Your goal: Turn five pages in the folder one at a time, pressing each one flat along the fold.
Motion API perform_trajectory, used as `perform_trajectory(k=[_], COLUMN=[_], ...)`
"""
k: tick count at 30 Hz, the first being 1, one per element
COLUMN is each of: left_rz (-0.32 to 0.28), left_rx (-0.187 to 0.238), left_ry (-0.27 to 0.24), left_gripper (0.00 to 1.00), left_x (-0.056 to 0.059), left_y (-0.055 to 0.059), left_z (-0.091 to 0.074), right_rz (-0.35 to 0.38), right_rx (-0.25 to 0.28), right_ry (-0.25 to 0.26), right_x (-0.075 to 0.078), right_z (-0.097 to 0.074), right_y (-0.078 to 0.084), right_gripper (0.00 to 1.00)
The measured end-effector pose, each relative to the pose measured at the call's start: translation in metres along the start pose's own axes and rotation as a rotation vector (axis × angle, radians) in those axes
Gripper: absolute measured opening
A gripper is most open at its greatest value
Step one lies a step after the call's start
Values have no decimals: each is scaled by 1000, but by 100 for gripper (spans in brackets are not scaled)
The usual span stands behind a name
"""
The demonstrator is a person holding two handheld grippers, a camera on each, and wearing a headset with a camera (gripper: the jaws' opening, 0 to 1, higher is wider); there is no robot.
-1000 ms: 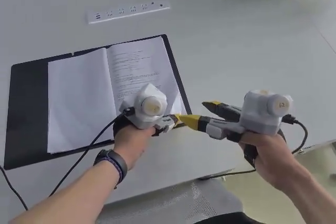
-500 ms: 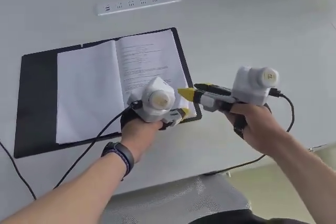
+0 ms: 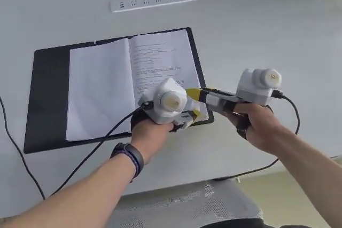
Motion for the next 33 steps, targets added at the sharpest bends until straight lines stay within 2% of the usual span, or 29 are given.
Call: perform_trajectory(k=[4,7,12,16,21,27,33], left_rz=[-3,-60,-59,-45,-59,-74,-113], left_rx=[-1,6,5,8,13,29,57], left_ry=[3,41,47,44,22,-14,-41], left_gripper=[50,53,58,60,61,62,63], left_x=[1,2,3,3,-5,-18,-33], left_y=[0,-3,-3,-2,3,11,17], left_z=[0,-2,-13,-22,-38,-61,-80], right_rz=[15,39,60,63,78,73,75], right_rx=[0,23,22,24,30,29,43], right_ry=[6,0,-4,0,18,25,22], right_x=[3,3,2,1,1,-5,-13], right_z=[0,-2,-4,-7,-10,-10,-9], right_y=[1,2,6,10,10,5,1], right_gripper=[25,15,3,1,0,0,0])
Point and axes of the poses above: the centre of the closed fingertips' face, and the gripper's own axes: z roughly forward along the fingers, x roughly to its right, y roughly out of its underside, the point moved 4 cm from there along -z, roughly backward along the fingers, and after that the axes turned 8 degrees about -x, right-handed, at the moved point
